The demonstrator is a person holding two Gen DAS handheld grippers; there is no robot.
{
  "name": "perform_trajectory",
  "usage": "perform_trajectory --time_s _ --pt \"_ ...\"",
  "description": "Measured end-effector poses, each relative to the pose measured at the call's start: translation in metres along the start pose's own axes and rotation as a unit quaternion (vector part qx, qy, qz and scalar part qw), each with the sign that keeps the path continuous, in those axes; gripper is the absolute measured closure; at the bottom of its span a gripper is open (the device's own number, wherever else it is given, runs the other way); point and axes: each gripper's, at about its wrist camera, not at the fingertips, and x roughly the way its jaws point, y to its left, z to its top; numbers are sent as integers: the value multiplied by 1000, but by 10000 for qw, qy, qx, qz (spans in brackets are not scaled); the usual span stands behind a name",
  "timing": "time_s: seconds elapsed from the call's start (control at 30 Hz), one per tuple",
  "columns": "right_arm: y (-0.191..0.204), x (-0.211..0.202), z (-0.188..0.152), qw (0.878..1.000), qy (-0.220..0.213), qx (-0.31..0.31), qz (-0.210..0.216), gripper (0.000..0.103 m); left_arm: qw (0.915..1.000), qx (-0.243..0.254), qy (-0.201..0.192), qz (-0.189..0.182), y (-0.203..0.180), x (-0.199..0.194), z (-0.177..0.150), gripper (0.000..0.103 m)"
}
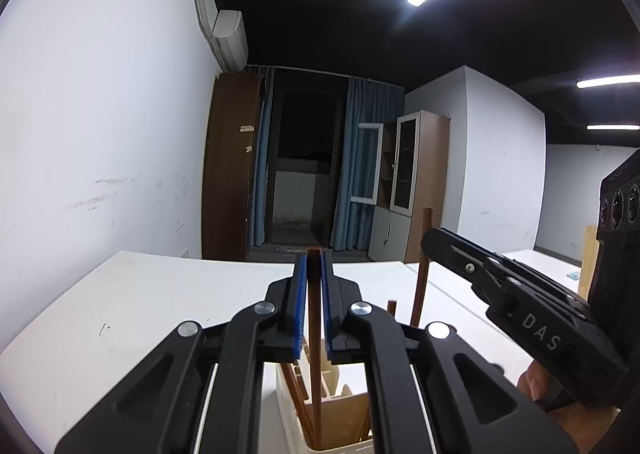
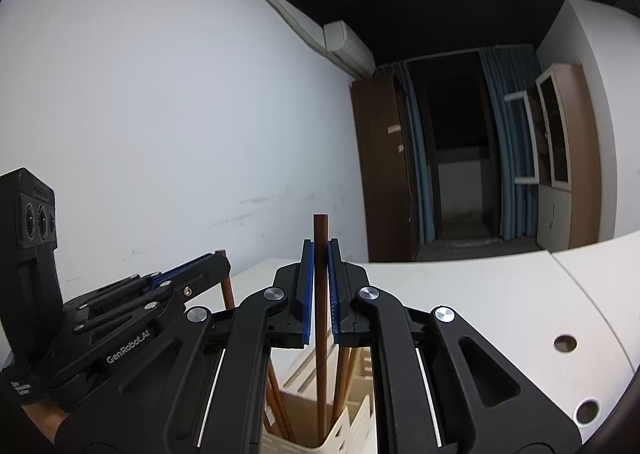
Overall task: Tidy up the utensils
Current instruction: 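Lower both chopsticks into the holder and open both tools, then move both open tools back down to the pale chopsticks on the table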
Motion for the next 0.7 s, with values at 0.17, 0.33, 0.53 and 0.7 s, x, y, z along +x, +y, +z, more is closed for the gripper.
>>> perform_trajectory --time_s 0.17,0.33,0.53,0.7 --pt "-1 0 -9 9998 201 23 17 97 9999 85 128 -61 0 1 -8 96" --pt "-2 3 -15 9992 389 27 61 96 9993 156 344 -8 -1 7 -15 88" --pt "-9 -3 -14 9984 536 154 16 91 9993 79 368 65 3 -2 -15 71" --pt "-7 -8 -16 9984 516 152 -163 90 9992 57 388 104 7 -13 -14 71"
